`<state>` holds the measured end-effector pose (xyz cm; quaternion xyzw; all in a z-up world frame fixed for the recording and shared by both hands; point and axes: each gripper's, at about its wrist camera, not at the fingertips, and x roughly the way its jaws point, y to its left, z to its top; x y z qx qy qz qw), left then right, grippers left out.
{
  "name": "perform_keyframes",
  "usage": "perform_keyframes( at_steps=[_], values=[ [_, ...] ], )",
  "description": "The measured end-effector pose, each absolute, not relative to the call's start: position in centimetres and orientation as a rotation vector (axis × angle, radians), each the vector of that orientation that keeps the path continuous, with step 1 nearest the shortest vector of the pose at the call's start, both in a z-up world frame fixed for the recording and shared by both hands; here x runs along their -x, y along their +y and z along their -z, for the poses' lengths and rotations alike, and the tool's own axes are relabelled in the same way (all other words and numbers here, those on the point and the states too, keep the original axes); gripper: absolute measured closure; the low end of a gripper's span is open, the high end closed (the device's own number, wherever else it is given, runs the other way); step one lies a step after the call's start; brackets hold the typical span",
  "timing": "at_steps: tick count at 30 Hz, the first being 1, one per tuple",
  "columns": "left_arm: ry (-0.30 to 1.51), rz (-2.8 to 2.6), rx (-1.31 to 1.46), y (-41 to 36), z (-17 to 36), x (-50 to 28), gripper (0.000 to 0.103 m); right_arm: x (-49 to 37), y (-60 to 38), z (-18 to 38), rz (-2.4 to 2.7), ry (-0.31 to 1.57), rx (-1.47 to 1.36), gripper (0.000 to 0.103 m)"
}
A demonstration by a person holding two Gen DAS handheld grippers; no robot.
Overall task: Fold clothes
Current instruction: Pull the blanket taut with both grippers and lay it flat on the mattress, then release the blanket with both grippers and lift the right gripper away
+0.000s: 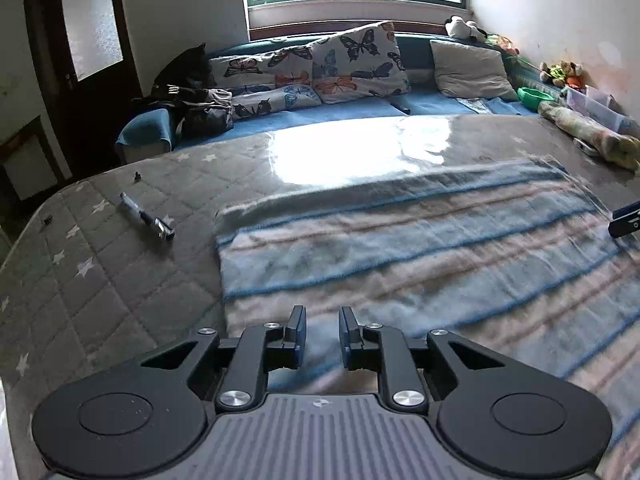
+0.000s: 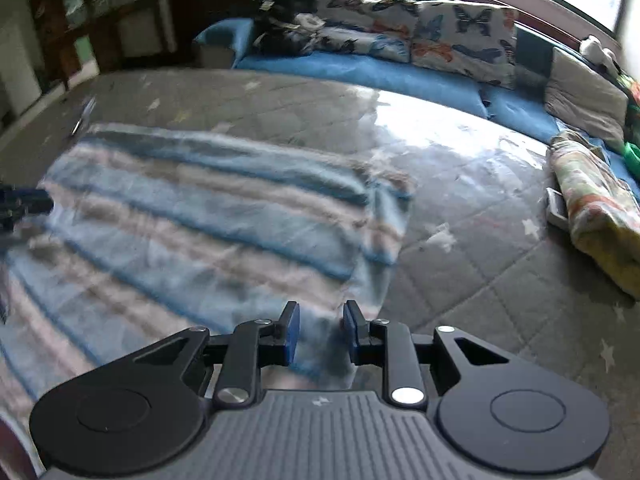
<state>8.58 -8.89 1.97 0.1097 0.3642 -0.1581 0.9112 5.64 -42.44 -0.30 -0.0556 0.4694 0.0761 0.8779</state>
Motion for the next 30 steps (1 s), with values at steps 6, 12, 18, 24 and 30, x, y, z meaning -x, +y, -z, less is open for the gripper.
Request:
perform_keyframes(
  at_steps=[6, 12, 18, 24, 30],
  values=[
    [0.746, 0.362, -0.229, -8.6, -2.0, -4.4, 0.077, -3.1, -41.4, -0.6, -0.172, 0.996, 0.158, 0.078],
    [0.707, 0.476, -0.271, -9.8, -1.8, 2.0, 0.074, 1.6, -39.4, -1.1, -0.244, 0.975, 0.139, 0.077],
    [0.671, 0.506, -0.278, -10.1, -1.3, 6.6, 0.068, 7.4, -36.8, -0.4, -0.307, 0.936, 0.138, 0.073],
    [0.626, 0.503, -0.290, -9.7, -1.0, 9.6, 0.068, 12.4, -35.1, 0.2, -0.310, 0.884, 0.172, 0.073],
    [0.607, 0.500, -0.309, -8.9, -0.8, 11.5, 0.062, 16.8, -34.3, 0.6, -0.278, 0.820, 0.200, 0.068]
  ],
)
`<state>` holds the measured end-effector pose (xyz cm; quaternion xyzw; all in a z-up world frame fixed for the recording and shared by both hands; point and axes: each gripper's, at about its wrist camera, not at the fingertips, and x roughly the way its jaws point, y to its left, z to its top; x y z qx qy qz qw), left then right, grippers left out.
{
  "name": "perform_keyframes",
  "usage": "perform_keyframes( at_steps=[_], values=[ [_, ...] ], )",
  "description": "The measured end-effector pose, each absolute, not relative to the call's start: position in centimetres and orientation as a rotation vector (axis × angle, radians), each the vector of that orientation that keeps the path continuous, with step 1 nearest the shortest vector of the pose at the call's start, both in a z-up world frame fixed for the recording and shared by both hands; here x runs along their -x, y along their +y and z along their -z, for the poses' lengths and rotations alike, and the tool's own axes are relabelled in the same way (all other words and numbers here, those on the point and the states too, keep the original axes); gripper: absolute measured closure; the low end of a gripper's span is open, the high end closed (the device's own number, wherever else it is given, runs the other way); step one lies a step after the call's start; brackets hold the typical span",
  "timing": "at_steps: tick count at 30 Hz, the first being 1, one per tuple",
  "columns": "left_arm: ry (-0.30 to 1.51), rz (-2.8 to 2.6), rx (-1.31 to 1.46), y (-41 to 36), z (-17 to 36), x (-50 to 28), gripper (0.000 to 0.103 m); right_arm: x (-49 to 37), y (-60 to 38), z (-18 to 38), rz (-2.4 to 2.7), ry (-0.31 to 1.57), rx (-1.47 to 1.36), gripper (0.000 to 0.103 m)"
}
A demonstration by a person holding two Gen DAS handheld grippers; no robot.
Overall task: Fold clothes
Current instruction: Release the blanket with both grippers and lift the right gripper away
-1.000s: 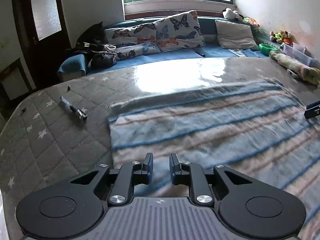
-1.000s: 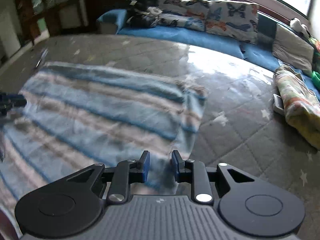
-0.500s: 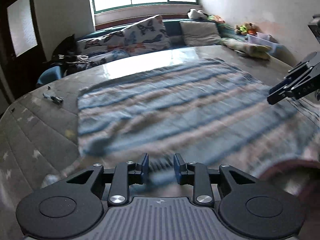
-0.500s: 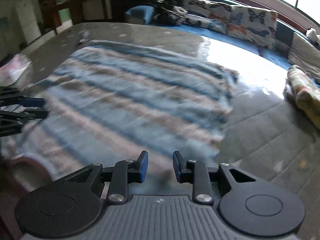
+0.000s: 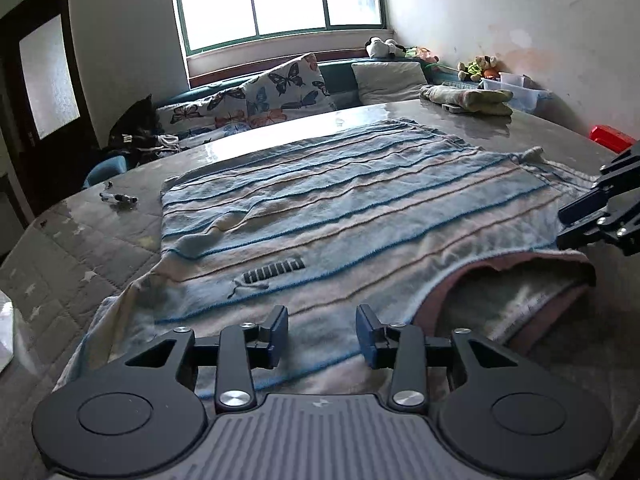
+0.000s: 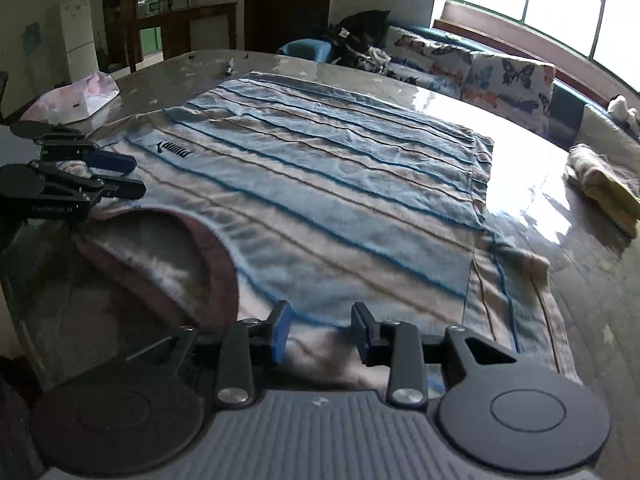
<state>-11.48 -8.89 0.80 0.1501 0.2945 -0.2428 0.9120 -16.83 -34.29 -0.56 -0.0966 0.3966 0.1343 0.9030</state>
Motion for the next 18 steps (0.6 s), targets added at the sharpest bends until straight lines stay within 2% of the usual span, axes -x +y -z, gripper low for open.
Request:
perform_keyframes(
  at_steps=[5, 7, 12, 18],
  values=[
    [0.607, 0.486, -0.315, -8.8, -1.6, 11.4, 0.059, 18.2, -35.4, 0.2, -0.264, 0.795, 0.120, 0.066],
    [0.595, 0.485, -0.299, -9.0, -2.2, 11.1, 0.055, 18.5, -36.7, -0.2, -0.230, 0.774, 0.071, 0.066],
    [0.581, 0.521, -0.270, -11.0, -3.3, 10.4, 0.054, 18.4, -42.2, -0.9, -0.003, 0.718, -0.054, 0.066],
    [0.590, 0.595, -0.251, -14.9, -3.4, 9.9, 0.036, 18.7, -48.7, 0.5, 0.276, 0.702, -0.179, 0.066]
  ],
)
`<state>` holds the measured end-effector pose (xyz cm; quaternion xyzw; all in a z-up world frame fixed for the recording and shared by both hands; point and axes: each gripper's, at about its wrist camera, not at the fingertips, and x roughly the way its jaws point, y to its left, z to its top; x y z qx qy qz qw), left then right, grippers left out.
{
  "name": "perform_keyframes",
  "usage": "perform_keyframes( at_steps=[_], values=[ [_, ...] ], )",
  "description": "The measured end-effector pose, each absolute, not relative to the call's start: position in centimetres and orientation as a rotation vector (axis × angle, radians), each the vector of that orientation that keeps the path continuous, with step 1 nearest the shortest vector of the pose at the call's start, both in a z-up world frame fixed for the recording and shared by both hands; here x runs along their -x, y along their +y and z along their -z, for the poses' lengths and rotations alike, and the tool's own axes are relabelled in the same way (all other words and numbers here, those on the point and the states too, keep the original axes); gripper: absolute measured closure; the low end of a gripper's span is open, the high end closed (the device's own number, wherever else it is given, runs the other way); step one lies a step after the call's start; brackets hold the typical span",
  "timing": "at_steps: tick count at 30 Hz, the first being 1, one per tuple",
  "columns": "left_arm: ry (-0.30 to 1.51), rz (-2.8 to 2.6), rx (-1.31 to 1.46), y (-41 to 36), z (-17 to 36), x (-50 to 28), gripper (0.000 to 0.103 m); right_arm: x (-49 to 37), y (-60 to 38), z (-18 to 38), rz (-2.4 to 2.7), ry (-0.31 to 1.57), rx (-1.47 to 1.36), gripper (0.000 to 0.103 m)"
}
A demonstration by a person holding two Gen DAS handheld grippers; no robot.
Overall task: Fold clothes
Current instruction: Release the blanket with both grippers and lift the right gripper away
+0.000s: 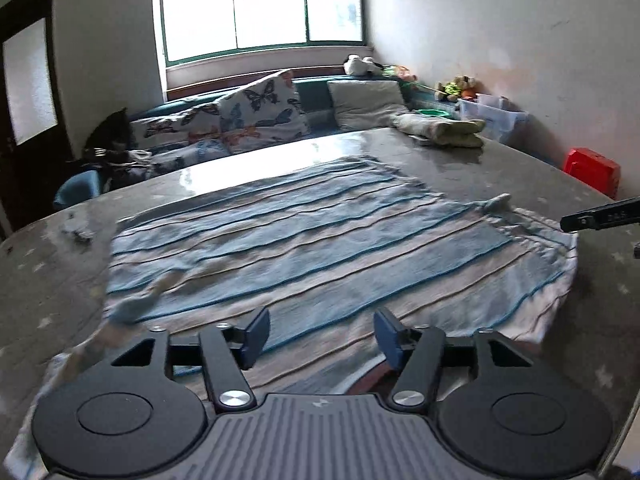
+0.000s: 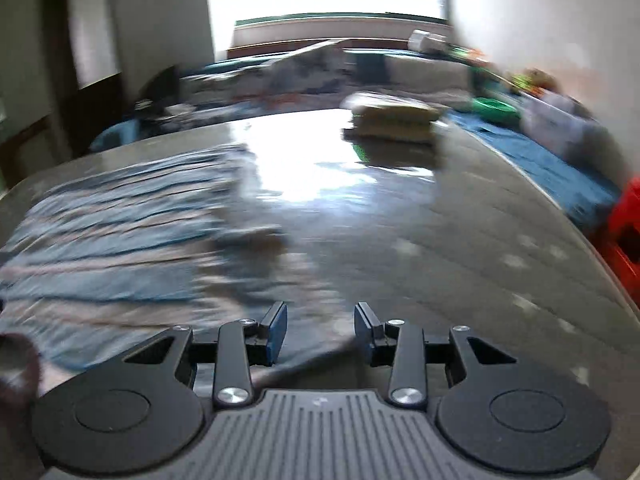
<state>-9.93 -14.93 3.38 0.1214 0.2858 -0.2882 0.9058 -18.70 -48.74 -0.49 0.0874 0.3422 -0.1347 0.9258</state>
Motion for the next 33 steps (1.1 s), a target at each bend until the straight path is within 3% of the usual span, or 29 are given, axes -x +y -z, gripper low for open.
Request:
perform_keyframes(
  at_steps=[6, 8, 10, 12, 15, 27, 33],
  values=[
    [0.604, 0.652, -0.258, -18.3, -3.1, 10.1, 0.007, 19.5, -50.7, 1.7, 0.317, 0.693, -0.252, 0.066],
    [0.614, 0.657, -0.256, -19.4, -3.0, 10.2, 0.005, 19.5, -50.7, 1.9, 0.315, 0.683, -0.261, 0.067],
    [0.630, 0.657, -0.244, -20.3, -2.8, 10.1, 0.001, 19.4, -50.2, 2.0, 0.325, 0.682, -0.246, 0.079],
    [0.639, 0.658, -0.240, -21.0, -2.7, 10.2, 0.000, 19.4, -49.9, 1.9, 0.317, 0.676, -0.261, 0.089],
    [0.646, 0.665, -0.252, -22.0, -2.4, 10.4, 0.000, 19.4, -50.0, 1.6, 0.310, 0.660, -0.293, 0.096],
    [0.670, 0.658, -0.248, -22.4, -1.7, 10.4, 0.000, 20.2, -45.7, -4.5, 0.083, 0.496, -0.291, 0.098],
    [0.665, 0.626, -0.214, -21.1, -2.2, 10.2, 0.000, 17.7, -40.7, -5.0, -0.109, 0.511, -0.252, 0.098]
  ],
)
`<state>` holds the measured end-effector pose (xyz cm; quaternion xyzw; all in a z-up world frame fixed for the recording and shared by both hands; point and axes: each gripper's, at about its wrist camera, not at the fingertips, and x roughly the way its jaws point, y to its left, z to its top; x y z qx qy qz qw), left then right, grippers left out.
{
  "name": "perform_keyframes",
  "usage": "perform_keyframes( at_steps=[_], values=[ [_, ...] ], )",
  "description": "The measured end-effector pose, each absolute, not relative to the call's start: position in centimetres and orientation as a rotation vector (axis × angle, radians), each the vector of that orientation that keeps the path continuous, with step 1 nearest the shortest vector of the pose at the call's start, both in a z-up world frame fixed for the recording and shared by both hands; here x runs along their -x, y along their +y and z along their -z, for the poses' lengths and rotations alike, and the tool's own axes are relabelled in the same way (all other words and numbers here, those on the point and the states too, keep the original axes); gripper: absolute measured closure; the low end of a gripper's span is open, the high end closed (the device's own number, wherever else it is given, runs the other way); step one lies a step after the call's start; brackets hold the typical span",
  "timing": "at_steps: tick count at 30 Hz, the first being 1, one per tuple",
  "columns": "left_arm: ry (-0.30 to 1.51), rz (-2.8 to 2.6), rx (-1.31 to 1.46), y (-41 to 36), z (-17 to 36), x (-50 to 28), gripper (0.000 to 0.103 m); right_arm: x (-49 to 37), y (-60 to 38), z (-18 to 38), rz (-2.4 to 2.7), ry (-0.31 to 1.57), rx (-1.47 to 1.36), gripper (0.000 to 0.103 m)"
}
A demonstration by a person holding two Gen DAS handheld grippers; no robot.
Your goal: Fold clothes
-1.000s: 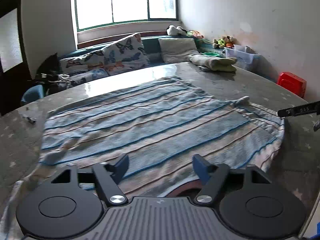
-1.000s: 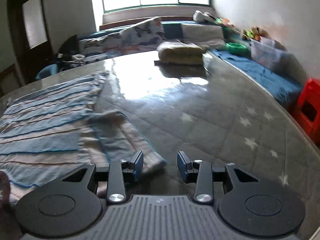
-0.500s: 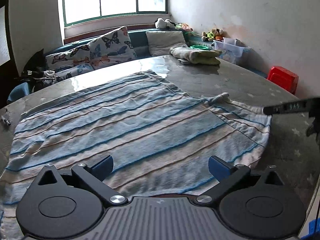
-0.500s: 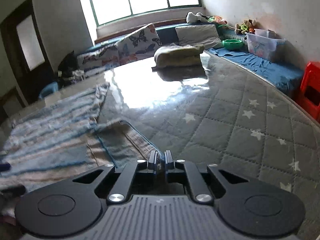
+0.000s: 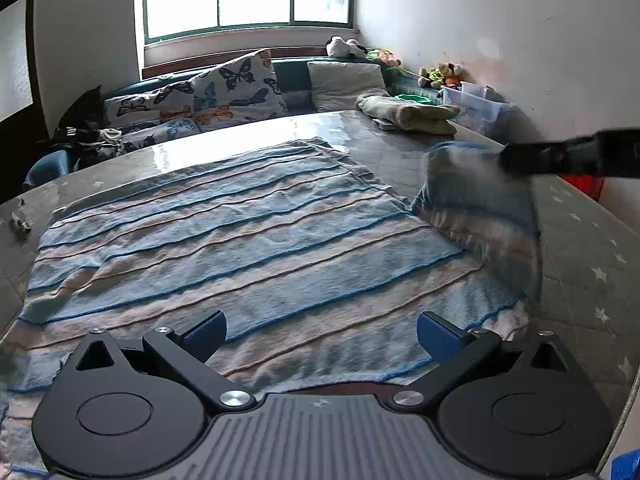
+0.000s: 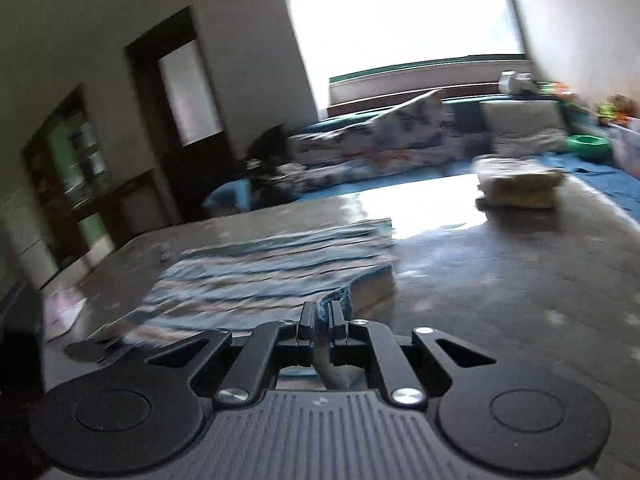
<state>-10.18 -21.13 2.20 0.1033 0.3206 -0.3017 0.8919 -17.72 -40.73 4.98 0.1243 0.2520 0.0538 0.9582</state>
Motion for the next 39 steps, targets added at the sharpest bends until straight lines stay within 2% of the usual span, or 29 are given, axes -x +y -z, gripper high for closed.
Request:
perform_keyframes(
  at_steps=[3, 16, 23, 30, 32, 34, 39],
  values=[
    [0.667, 0.617, -0.209, -20.6, -2.2, 10.2, 0.000, 16.4, -39.3, -3.9, -0.174, 0.562, -0.265, 0.094],
    [0.685, 0.590, -0.178, -19.5, -2.1, 9.5, 0.000, 13.6, -40.7, 1.0, -0.102, 0.770, -0.182, 0.094],
    [0.686, 0.539, -0.155, -17.7, -2.4, 9.1, 0.000, 9.4, -41.0, -0.7, -0.074, 0.710, -0.111, 0.091],
    [0.674, 0.393, -0.111, -12.4, -3.1, 8.8, 0.000, 5.1, -40.1, 1.1, -0.052, 0.769, -0.048, 0.090],
    [0.670, 0.326, -0.091, -10.2, -3.2, 8.5, 0.000, 5.2, -39.5, 0.9, -0.048, 0.755, -0.023, 0.086],
    [0.665, 0.256, -0.069, -7.9, -3.4, 8.1, 0.000, 5.5, -39.1, 0.6, -0.056, 0.747, -0.012, 0.077],
    [0.664, 0.061, -0.006, -1.9, -3.4, 7.1, 0.000, 6.6, -38.2, -0.2, -0.084, 0.735, 0.001, 0.072]
  ],
)
